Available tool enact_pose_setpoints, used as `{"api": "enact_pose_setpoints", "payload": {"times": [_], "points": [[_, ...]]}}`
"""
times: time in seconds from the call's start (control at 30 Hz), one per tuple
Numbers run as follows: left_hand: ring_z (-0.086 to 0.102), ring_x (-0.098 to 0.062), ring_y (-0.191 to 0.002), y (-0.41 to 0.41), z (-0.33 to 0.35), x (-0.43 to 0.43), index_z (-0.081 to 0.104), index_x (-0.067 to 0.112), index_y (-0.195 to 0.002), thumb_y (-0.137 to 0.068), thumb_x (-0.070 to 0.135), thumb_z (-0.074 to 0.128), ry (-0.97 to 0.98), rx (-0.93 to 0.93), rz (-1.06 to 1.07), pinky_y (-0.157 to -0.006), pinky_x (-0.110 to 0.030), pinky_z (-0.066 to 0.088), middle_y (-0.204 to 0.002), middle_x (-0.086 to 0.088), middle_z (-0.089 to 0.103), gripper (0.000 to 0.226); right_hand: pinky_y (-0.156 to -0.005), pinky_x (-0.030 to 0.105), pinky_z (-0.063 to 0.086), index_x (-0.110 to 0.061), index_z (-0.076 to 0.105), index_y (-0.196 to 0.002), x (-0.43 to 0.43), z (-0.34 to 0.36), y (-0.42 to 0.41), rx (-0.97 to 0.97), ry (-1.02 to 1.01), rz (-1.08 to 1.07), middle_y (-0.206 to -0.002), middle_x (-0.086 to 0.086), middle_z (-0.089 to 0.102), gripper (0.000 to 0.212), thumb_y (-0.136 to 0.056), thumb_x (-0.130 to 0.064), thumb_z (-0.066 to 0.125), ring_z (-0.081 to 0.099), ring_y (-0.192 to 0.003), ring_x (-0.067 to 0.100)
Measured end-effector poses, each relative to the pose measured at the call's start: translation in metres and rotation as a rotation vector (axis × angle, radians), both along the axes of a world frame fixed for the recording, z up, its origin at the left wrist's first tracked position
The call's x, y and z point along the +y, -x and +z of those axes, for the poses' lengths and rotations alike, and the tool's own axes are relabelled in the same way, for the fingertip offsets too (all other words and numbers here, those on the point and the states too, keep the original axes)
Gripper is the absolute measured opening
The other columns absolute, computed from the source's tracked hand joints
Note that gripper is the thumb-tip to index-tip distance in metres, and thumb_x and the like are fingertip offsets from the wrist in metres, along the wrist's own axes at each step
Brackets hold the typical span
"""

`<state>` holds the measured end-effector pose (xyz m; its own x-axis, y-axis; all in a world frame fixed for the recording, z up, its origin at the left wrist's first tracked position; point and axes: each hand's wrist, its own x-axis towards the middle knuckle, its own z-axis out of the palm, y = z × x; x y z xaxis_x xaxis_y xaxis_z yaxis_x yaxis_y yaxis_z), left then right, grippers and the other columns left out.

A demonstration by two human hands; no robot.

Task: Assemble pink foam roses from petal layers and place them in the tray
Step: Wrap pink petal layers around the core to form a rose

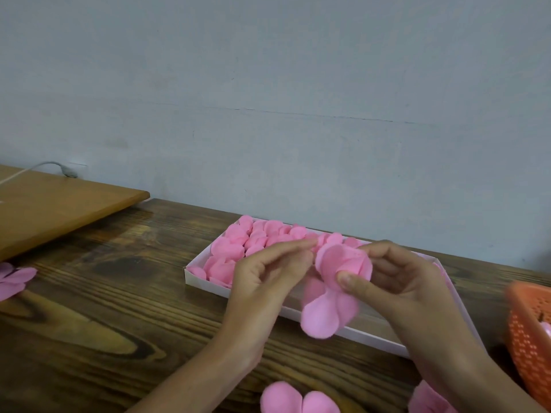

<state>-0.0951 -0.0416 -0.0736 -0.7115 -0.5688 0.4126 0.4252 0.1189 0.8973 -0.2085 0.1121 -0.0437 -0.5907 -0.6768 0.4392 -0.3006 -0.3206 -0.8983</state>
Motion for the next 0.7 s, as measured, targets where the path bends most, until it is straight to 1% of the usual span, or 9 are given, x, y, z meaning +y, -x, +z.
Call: {"api": "enact_pose_setpoints", "payload": {"times": [0.03,0.1,0.17,0.27,0.33,0.37,0.43,0.53,0.7], "points": [[0.074,-0.014,-0.109,0.000,0.000,-0.002,0.078,0.035,-0.118,-0.083,0.047,0.077,0.030,-0.052,-0.016,-0.089,-0.028,0.060,-0.114,0.004,0.079,0.037,-0.073,0.021,0.060,-0.014,0.075,-0.092,0.001,0.002,0.001,-0.026,0.020,-0.011,-0.097,0.012,0.080,0.023,-0.070,-0.014,0.084,0.078,-0.090,0.023],[0.072,-0.008,-0.111,0.000,-0.001,-0.004,0.076,0.040,-0.117,-0.075,0.050,0.085,0.051,-0.202,-0.068,-0.098,-0.034,0.057,-0.114,0.010,0.078,0.044,-0.068,0.017,0.057,-0.014,0.074,-0.091,0.003,0.006,0.002,-0.053,0.043,-0.013,-0.096,0.012,0.080,0.022,-0.071,-0.017,0.083,0.078,-0.084,0.018],[0.072,-0.010,-0.110,0.001,-0.004,-0.003,0.081,0.031,-0.110,-0.072,0.055,0.088,0.001,-0.292,-0.137,-0.104,-0.040,0.053,-0.109,0.006,0.080,0.046,-0.068,0.018,0.057,-0.015,0.073,-0.096,0.003,0.007,0.004,-0.068,0.043,-0.007,-0.096,0.013,0.080,0.025,-0.073,-0.018,0.082,0.077,-0.084,0.019],[0.074,-0.022,-0.103,0.004,-0.009,-0.003,0.083,0.013,-0.105,-0.072,0.048,0.091,-0.212,-0.210,-0.192,-0.092,-0.038,0.056,-0.105,-0.008,0.080,0.049,-0.076,0.023,0.059,-0.023,0.072,-0.111,0.004,0.006,0.006,-0.086,0.000,0.010,-0.102,0.013,0.079,0.040,-0.073,-0.021,0.082,0.078,-0.095,0.026],[0.073,-0.025,-0.102,0.005,-0.011,-0.004,0.083,0.009,-0.099,-0.073,0.042,0.089,-0.278,-0.164,-0.161,-0.092,-0.039,0.058,-0.102,-0.011,0.079,0.043,-0.082,0.023,0.059,-0.023,0.073,-0.116,0.004,0.005,0.007,-0.063,-0.022,0.040,-0.106,0.012,0.079,0.044,-0.073,-0.020,0.082,0.077,-0.100,0.026],[0.073,-0.026,-0.101,0.004,-0.010,-0.004,0.083,0.009,-0.097,-0.075,0.042,0.087,-0.280,-0.154,-0.149,-0.092,-0.038,0.058,-0.101,-0.012,0.078,0.040,-0.082,0.023,0.059,-0.019,0.075,-0.114,0.004,0.005,0.007,-0.035,-0.024,0.057,-0.107,0.011,0.079,0.041,-0.074,-0.016,0.081,0.077,-0.101,0.026],[0.075,-0.026,-0.099,0.003,-0.008,-0.002,0.083,0.013,-0.098,-0.074,0.043,0.088,-0.243,-0.163,-0.107,-0.085,-0.032,0.059,-0.101,-0.012,0.079,0.038,-0.080,0.022,0.059,-0.013,0.079,-0.105,0.004,0.005,0.005,0.035,-0.034,0.095,-0.104,0.011,0.080,0.031,-0.075,-0.008,0.079,0.077,-0.099,0.025],[0.077,-0.023,-0.091,0.000,-0.005,0.006,0.084,0.016,-0.093,-0.068,0.042,0.089,-0.192,-0.144,-0.005,-0.073,-0.025,0.059,-0.094,-0.010,0.080,0.036,-0.082,0.023,0.060,-0.014,0.080,-0.103,0.005,0.006,0.002,0.112,-0.070,0.159,-0.104,0.010,0.080,0.026,-0.079,-0.005,0.078,0.077,-0.099,0.023],[0.075,-0.016,-0.073,0.000,-0.004,0.015,0.085,0.016,-0.082,-0.074,0.032,0.081,-0.108,0.013,0.113,-0.063,-0.019,0.057,-0.079,-0.010,0.078,0.018,-0.086,0.028,0.061,-0.023,0.079,-0.105,0.005,0.009,0.000,0.185,-0.120,0.147,-0.110,0.004,0.079,0.027,-0.078,-0.017,0.081,0.076,-0.103,0.023]]}}
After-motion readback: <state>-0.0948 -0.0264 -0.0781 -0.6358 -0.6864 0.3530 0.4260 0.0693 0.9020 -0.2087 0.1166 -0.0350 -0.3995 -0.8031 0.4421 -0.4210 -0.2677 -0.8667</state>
